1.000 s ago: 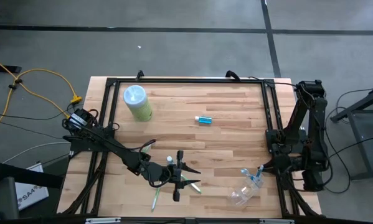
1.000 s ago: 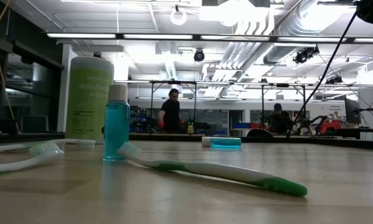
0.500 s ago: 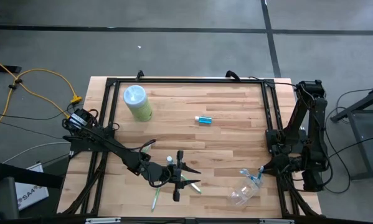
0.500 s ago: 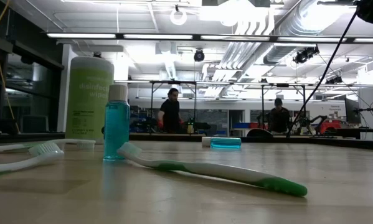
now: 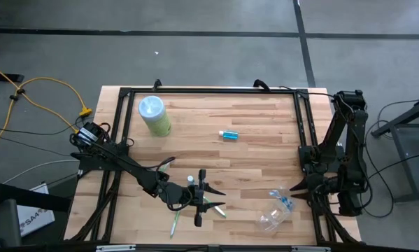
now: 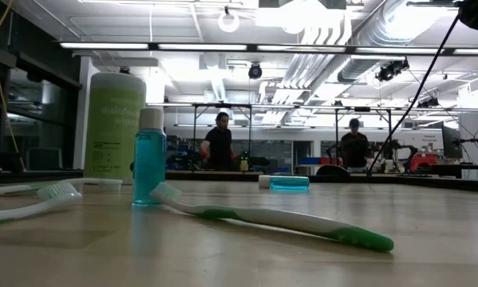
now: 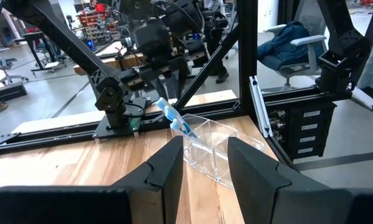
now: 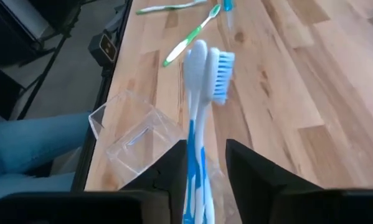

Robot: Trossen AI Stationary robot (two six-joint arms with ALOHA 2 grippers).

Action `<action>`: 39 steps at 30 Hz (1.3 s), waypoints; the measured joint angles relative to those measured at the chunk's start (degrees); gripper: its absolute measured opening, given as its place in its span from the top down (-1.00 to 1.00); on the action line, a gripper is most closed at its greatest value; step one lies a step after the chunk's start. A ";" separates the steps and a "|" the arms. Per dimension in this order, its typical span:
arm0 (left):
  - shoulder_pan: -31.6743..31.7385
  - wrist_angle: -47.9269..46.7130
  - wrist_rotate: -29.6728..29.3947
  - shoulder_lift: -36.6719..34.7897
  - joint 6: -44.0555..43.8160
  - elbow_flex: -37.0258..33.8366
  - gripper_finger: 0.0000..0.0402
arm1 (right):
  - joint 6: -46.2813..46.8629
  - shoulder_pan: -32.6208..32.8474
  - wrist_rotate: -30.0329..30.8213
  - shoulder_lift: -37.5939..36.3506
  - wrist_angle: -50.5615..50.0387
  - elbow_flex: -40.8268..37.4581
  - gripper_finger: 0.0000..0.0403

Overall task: Pick & Place toothbrushing station
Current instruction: Put the top blue mouthwash bottle into the middle section of the transparent organizer

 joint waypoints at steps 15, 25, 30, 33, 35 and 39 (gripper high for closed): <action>-0.02 0.04 0.02 0.00 -0.12 0.00 0.39 | -2.79 -0.10 -0.18 -2.34 0.16 3.85 0.46; -0.06 -0.51 -1.28 0.00 -2.62 0.00 0.39 | -24.43 -8.21 0.86 -6.66 3.66 8.30 0.48; -0.97 -5.39 -9.90 -0.62 -4.58 0.02 0.39 | -38.78 -15.62 0.86 -7.95 9.10 8.31 0.48; -1.84 -8.09 -13.12 -1.66 -7.92 0.02 0.39 | -43.08 -20.90 0.74 -8.61 11.38 8.31 0.49; -2.43 -9.40 -13.96 -2.17 -9.09 0.02 0.39 | -45.60 -24.40 0.19 -8.83 13.04 8.31 0.49; -4.13 -10.00 -16.92 -2.62 -8.96 0.02 0.39 | -50.42 -31.35 -4.48 -8.98 17.22 8.28 0.49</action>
